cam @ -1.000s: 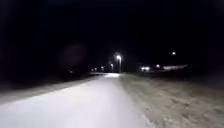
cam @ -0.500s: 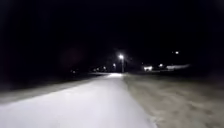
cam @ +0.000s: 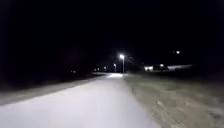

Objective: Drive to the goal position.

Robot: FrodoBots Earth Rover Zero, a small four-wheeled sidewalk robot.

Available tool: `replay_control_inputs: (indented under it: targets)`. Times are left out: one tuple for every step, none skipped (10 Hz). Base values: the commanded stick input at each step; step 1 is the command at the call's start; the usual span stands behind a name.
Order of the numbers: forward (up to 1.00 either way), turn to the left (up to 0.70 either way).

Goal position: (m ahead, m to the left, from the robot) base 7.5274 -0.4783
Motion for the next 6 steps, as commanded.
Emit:
replay_control_inputs:
  targets:
    - [1.0, 0.1]
    - [1.0, 0.19]
    - [1.0, 0.26]
    - [1.0, 0.16]
    - [1.0, 0.06]
    - [1.0, 0.0]
